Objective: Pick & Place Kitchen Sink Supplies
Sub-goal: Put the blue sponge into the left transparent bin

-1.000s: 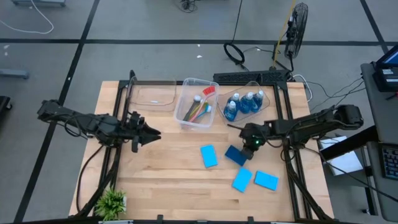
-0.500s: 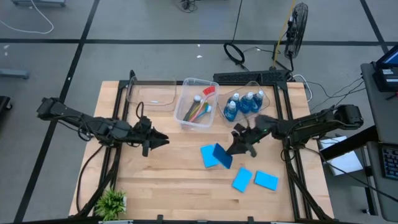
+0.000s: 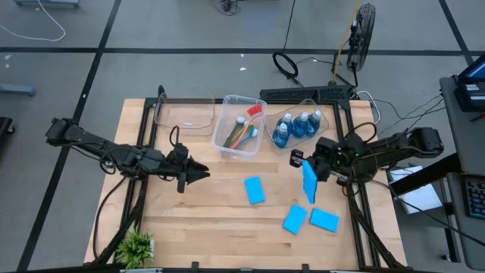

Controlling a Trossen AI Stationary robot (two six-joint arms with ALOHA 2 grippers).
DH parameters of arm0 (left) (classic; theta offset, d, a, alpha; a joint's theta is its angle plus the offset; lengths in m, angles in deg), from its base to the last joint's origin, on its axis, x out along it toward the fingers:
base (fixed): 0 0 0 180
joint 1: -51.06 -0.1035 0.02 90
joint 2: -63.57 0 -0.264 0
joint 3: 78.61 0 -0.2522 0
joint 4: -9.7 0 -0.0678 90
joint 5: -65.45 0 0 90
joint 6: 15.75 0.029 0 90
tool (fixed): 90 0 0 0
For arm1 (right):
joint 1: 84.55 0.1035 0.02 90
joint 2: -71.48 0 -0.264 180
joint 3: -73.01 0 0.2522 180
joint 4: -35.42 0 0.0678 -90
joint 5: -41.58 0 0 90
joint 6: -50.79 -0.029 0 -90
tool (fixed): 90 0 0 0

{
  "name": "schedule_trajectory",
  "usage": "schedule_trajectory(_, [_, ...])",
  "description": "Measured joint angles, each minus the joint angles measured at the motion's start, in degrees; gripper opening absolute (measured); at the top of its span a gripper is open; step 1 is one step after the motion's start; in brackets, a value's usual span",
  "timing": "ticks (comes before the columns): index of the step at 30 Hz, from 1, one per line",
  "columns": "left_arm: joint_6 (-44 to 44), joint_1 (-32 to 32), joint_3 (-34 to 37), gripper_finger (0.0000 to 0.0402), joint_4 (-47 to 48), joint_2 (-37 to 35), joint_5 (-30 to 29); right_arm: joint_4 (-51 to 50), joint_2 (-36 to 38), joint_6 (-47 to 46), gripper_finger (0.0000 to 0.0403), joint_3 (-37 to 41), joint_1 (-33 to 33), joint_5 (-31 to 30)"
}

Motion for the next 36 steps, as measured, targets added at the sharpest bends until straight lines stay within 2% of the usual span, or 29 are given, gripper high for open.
schedule_trajectory(7, [1.53, -0.01, 0.00, 0.0145, -0.96, 0.00, -0.06, -3.55, 0.88, 2.45, 0.0000, -0.02, 1.46, -3.07])
schedule_trajectory(18, [5.61, -0.15, 0.00, 0.0145, -5.25, 0.00, -0.25, -23.84, 0.90, 8.67, 0.0000, -0.02, 1.43, -11.27])
schedule_trajectory(27, [7.14, -0.28, 0.02, 0.0145, -7.52, 0.00, -2.03, -35.26, 0.87, 16.16, 0.0000, -0.02, 1.45, -23.81])
schedule_trajectory(36, [10.65, -0.28, 0.02, 0.0145, -7.57, 0.00, -4.94, -38.50, 0.92, 22.29, 0.0000, -0.02, 1.43, -36.62])
